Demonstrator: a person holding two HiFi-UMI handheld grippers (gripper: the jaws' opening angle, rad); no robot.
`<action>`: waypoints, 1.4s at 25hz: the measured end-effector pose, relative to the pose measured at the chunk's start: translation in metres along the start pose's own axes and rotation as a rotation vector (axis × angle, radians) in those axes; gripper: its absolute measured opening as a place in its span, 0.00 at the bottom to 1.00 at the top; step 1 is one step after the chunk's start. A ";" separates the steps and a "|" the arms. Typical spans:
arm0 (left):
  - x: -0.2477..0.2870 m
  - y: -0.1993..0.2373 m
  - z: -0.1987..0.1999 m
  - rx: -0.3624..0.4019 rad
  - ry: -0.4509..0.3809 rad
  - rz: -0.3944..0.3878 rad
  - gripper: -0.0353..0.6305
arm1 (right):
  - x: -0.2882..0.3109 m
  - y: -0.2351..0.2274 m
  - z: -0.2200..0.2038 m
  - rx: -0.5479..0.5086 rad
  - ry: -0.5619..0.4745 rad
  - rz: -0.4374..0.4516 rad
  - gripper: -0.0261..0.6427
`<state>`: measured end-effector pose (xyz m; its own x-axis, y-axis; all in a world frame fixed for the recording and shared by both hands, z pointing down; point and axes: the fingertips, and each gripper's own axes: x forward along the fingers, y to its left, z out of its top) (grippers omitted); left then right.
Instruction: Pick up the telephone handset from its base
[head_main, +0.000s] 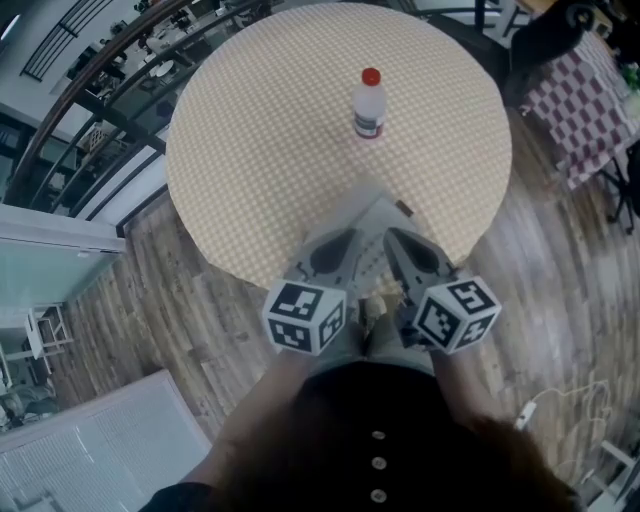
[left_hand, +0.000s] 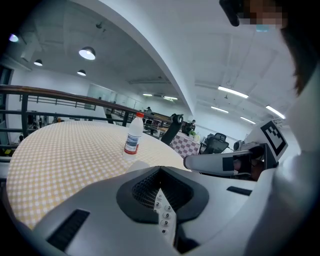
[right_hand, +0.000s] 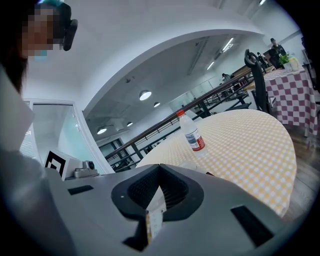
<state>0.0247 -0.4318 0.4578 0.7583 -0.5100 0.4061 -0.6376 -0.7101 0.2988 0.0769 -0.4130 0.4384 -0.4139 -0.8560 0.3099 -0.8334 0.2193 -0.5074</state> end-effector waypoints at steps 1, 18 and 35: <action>0.000 0.000 -0.003 0.003 0.009 -0.004 0.06 | 0.000 0.000 -0.001 0.005 -0.001 -0.002 0.06; 0.012 0.030 -0.025 0.029 0.094 0.041 0.07 | 0.009 -0.015 -0.022 0.027 0.035 -0.048 0.06; 0.052 0.049 -0.033 0.201 0.249 -0.007 0.42 | 0.032 -0.031 -0.027 0.062 0.077 -0.045 0.06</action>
<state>0.0280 -0.4773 0.5223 0.6904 -0.3878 0.6107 -0.5740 -0.8075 0.1361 0.0799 -0.4341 0.4858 -0.4054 -0.8252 0.3933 -0.8285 0.1498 -0.5396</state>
